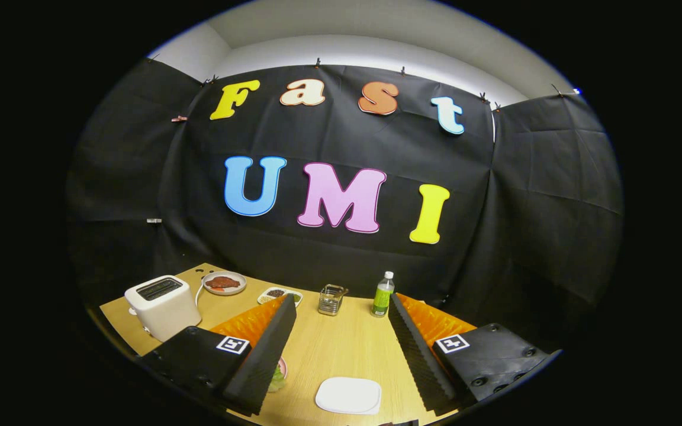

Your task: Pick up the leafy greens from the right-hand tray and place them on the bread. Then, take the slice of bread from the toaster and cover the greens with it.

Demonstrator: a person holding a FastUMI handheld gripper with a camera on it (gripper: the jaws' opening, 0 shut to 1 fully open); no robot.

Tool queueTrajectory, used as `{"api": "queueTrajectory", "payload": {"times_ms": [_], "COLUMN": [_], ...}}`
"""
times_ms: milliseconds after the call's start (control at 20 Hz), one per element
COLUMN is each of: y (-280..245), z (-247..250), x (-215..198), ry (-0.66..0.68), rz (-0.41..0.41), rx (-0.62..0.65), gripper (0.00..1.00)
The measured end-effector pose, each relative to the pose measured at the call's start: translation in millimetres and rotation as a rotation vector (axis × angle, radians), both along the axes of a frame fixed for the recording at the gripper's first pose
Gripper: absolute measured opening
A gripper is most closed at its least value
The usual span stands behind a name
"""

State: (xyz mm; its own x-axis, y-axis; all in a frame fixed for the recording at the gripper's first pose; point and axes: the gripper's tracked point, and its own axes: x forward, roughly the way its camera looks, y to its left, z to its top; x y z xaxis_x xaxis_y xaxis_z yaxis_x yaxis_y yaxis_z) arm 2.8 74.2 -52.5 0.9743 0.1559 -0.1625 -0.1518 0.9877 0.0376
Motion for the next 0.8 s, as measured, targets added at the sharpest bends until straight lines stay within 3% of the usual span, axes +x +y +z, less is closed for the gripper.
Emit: {"api": "queueTrajectory", "payload": {"times_ms": [800], "y": [8.9], "z": [-6.5], "x": [9.4], "ry": [0.040], "rz": [0.012], "rx": [0.044], "gripper": [0.98]}}
